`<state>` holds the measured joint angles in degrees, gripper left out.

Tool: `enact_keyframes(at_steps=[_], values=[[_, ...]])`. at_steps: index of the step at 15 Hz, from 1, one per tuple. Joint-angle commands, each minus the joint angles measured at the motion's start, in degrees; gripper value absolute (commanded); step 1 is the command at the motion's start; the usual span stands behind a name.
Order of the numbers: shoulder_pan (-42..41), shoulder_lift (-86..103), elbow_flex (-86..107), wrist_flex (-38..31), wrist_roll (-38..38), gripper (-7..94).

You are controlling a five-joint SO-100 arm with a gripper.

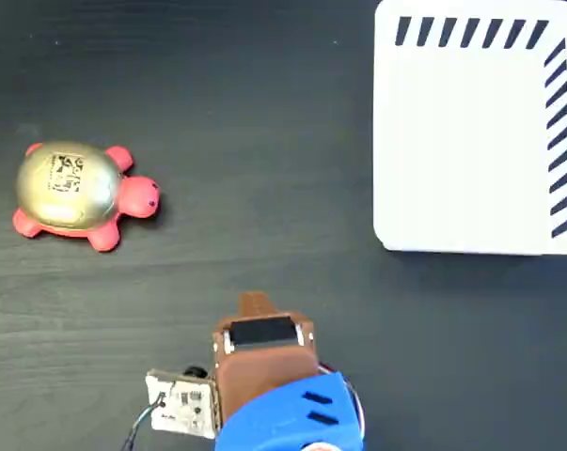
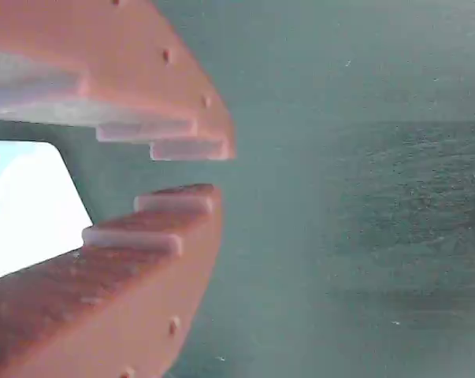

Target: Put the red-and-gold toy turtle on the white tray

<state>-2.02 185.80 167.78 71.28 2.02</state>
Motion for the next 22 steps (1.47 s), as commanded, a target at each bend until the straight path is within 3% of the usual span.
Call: enact_keyframes(at_steps=[1,15,16,20,22], values=[[-0.5,0.6,-0.5,0.4,0.3,0],[-1.6,0.6,-0.5,0.3,-0.1,0],[-2.5,-0.2,-0.2,-1.9,2.8,0],[-3.6,-30.1,-22.2,-11.2,9.6,0],[-5.4,-48.2,-37.0,-7.2,14.0,0]])
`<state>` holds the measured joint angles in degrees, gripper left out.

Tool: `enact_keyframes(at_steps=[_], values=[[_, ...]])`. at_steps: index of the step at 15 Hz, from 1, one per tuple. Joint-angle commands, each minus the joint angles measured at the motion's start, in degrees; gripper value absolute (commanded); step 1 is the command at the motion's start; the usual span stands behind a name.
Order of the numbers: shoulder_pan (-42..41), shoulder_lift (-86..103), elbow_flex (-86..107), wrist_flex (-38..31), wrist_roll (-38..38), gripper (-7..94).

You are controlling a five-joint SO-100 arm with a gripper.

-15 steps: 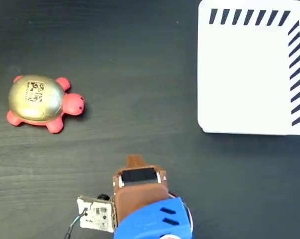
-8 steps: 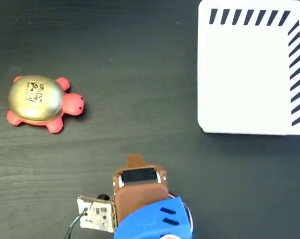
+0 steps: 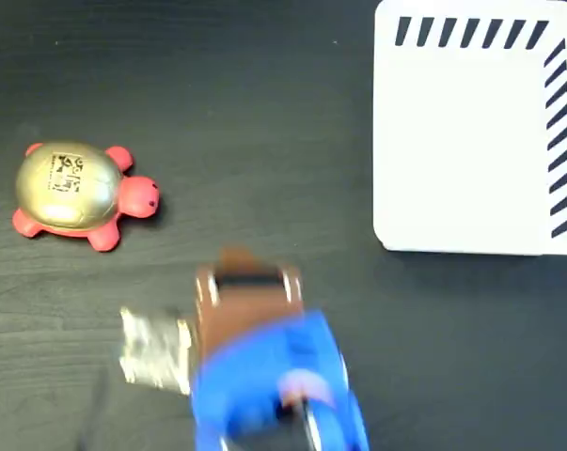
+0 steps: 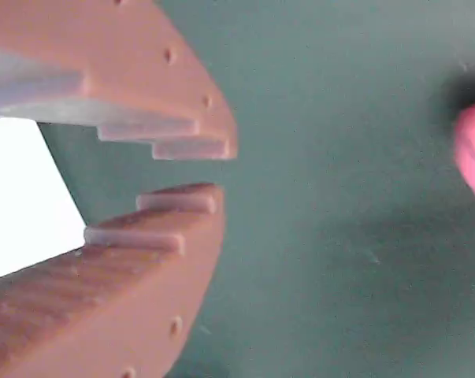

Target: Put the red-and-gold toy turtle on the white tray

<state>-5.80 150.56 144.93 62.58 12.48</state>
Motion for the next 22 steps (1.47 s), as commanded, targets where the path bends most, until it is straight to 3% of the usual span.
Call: enact_keyframes(at_steps=[1,6,11,14,17,18,20,22], values=[[-2.8,-20.7,-21.2,5.2,5.9,0],[-7.6,-49.7,-50.9,19.4,18.9,0],[-14.1,-73.3,-81.9,33.1,23.5,0],[-17.0,-81.7,-89.6,38.1,25.2,0],[-17.7,-84.5,-91.4,38.4,25.0,2],[-17.9,-84.5,-91.3,38.4,24.7,9],[-17.9,-84.5,-91.1,38.4,23.9,36],[-18.6,-84.6,-91.1,39.5,23.3,48]])
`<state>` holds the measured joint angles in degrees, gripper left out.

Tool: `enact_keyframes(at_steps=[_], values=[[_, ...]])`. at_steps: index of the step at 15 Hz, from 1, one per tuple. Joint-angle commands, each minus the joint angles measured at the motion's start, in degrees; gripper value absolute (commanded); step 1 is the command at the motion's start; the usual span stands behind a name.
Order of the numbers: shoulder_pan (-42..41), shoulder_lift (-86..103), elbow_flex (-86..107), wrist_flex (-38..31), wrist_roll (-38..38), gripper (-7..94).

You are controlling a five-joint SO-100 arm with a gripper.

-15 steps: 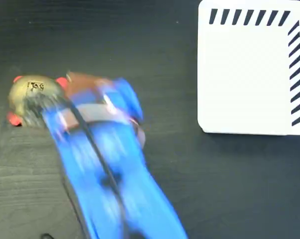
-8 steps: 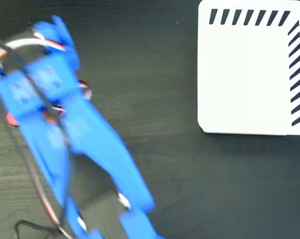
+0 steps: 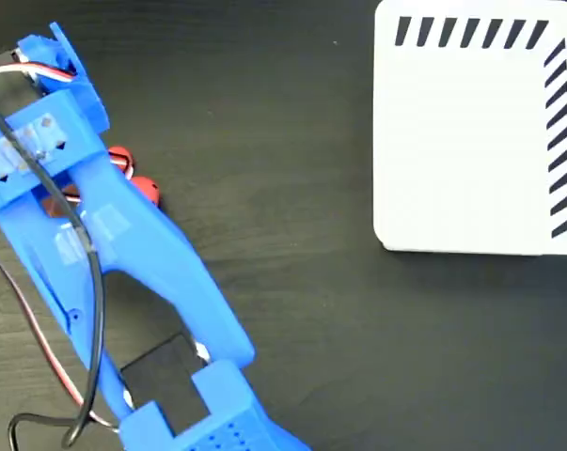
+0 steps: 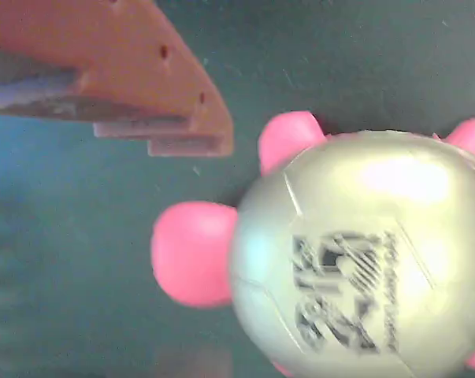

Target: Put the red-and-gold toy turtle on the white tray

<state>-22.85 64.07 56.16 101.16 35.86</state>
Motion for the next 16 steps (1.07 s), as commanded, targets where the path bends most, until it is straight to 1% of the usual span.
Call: enact_keyframes(at_steps=[1,3,4,5,7,8,13,16], values=[[-2.1,1.9,-1.9,1.1,-0.1,51],[-3.4,1.3,-1.3,1.1,1.0,52],[-4.0,0.9,-1.3,1.1,1.6,60],[-4.1,0.4,-1.3,1.1,2.0,64],[-4.0,0.1,-1.4,1.0,2.1,67],[-3.9,-0.1,-1.6,1.0,2.2,70],[-4.8,-5.3,-1.6,0.8,2.9,70],[-5.4,-7.3,-1.3,-0.5,4.0,70]])
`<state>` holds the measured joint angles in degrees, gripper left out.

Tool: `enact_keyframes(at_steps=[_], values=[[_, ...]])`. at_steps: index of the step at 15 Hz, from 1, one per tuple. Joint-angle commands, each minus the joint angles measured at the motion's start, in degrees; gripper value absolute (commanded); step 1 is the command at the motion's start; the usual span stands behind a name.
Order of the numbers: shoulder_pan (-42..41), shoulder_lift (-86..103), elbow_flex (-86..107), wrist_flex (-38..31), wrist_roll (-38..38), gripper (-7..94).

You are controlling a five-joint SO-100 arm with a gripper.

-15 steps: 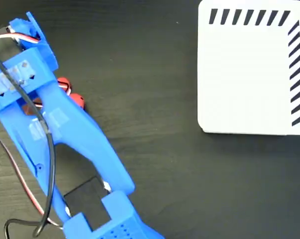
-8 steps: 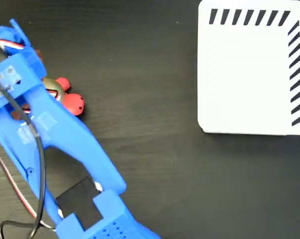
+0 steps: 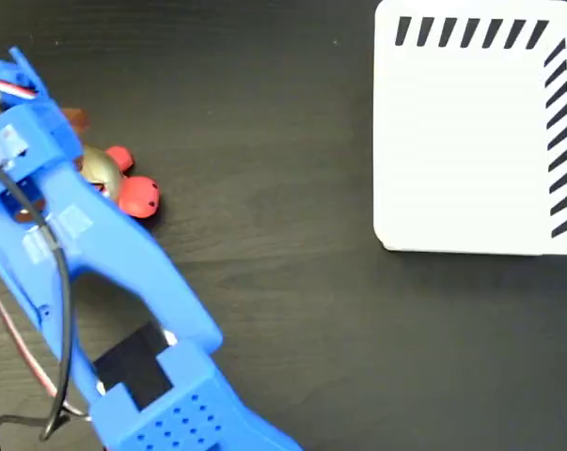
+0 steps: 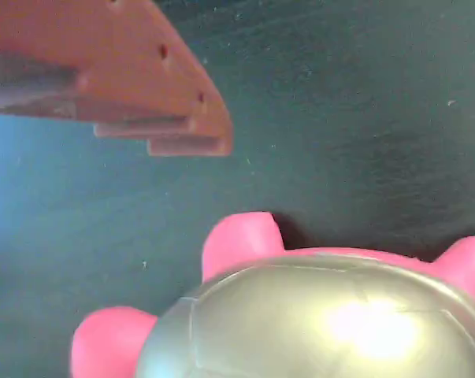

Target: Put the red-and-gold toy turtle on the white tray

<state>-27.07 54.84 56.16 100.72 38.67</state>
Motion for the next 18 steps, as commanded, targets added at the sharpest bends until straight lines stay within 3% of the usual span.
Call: enact_keyframes(at_steps=[1,14,18], values=[[-1.0,1.5,-1.4,-1.0,1.4,70],[-0.8,-4.4,-1.3,-7.4,3.0,70],[-0.5,-4.2,0.5,-9.8,2.9,60]])
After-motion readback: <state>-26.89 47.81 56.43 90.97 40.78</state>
